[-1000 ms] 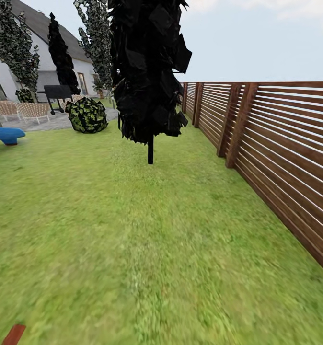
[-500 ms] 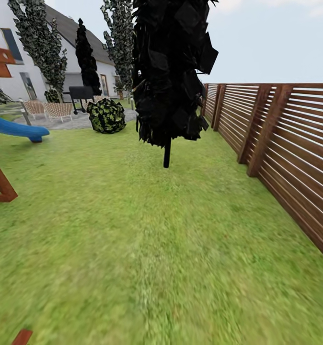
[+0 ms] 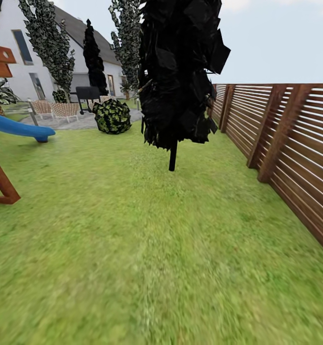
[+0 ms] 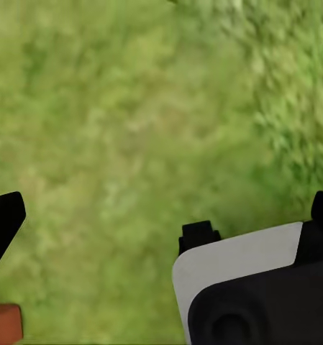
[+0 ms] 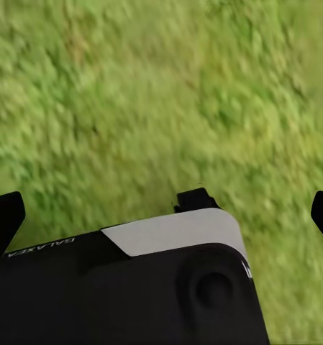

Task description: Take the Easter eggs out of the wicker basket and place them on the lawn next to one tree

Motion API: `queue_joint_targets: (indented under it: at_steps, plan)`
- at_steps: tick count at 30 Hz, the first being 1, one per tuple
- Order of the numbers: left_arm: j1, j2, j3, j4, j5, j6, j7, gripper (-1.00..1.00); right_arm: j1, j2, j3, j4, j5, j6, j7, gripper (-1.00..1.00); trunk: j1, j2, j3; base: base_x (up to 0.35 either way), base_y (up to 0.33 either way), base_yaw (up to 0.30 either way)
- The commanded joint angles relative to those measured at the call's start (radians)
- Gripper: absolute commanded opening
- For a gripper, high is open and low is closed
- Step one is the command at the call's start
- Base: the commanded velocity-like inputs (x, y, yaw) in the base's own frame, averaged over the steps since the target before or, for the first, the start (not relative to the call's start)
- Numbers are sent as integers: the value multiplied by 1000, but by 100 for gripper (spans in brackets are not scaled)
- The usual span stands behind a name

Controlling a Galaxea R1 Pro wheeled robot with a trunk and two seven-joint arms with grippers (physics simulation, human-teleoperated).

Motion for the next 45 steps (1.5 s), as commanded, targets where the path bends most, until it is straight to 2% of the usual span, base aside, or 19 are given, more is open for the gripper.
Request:
queue_joint_targets:
  at_steps: [1,24,37,45]
  plan:
    - [-1,0,-4,1,-4,-3,1,100,0,1,-7,0,-3,-5,1,100,1,-1,-1,330,0,214]
    - [-1,0,-4,1,-4,-8,1,100,0,1,-6,0,-3,0,1,100,1,-1,-1,329,0,276]
    - [-1,0,-4,1,-4,-8,1,100,0,2,-6,0,-3,-3,1,100,1,-1,-1,329,0,39]
    - [-1,0,-4,1,-4,-8,1,100,0,2,-6,0,-3,-3,1,100,1,-1,-1,329,0,190]
